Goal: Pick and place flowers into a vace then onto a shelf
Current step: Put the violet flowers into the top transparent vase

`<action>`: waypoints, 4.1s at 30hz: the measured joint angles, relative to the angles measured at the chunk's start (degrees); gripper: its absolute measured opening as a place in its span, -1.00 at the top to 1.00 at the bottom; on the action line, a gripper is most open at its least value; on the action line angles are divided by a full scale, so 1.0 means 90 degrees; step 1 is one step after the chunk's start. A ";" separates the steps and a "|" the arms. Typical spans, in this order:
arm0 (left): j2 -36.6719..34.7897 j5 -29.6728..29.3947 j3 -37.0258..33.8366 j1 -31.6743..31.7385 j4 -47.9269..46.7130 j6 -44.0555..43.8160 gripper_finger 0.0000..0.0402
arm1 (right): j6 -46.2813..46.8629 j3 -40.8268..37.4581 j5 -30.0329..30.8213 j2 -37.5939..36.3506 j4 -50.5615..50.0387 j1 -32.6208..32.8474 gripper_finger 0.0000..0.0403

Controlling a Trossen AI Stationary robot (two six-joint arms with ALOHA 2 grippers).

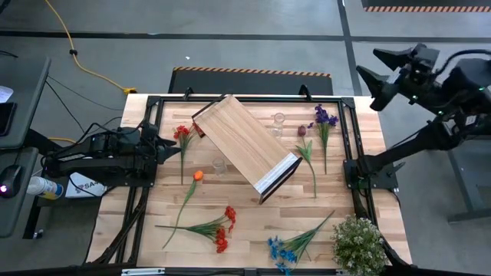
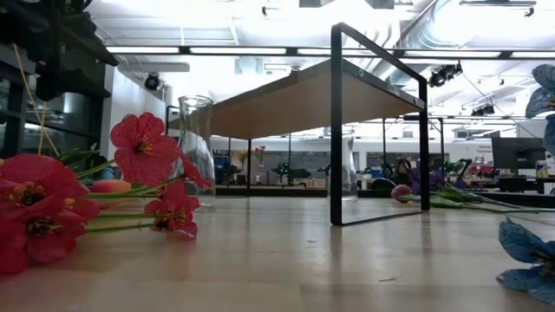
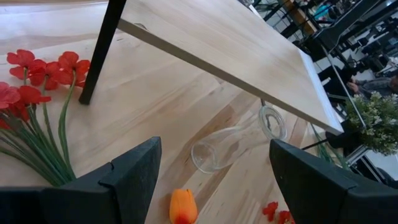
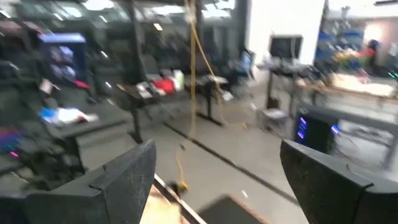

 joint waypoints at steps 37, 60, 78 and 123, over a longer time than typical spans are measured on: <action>0.0000 -0.0017 0.0000 -0.0001 -0.0191 0.0000 -0.66 | 0.2876 -0.2294 -0.2122 0.0291 -0.3830 -0.1911 -0.64; 0.0000 -0.0294 0.0000 0.0000 -0.0369 0.0002 -0.66 | 0.4017 -0.5707 -0.4188 0.0079 -0.3719 -0.3613 -0.64; 0.0000 -0.0311 0.0000 0.0000 -0.0652 0.0002 -0.66 | 0.5685 -0.7979 -0.4515 0.0081 -0.0772 -0.3621 -0.64; 0.0000 -0.0280 0.0000 0.0000 -0.0648 0.0002 -0.66 | 0.7835 -0.8879 -0.3729 0.0093 0.0505 -0.3621 -0.64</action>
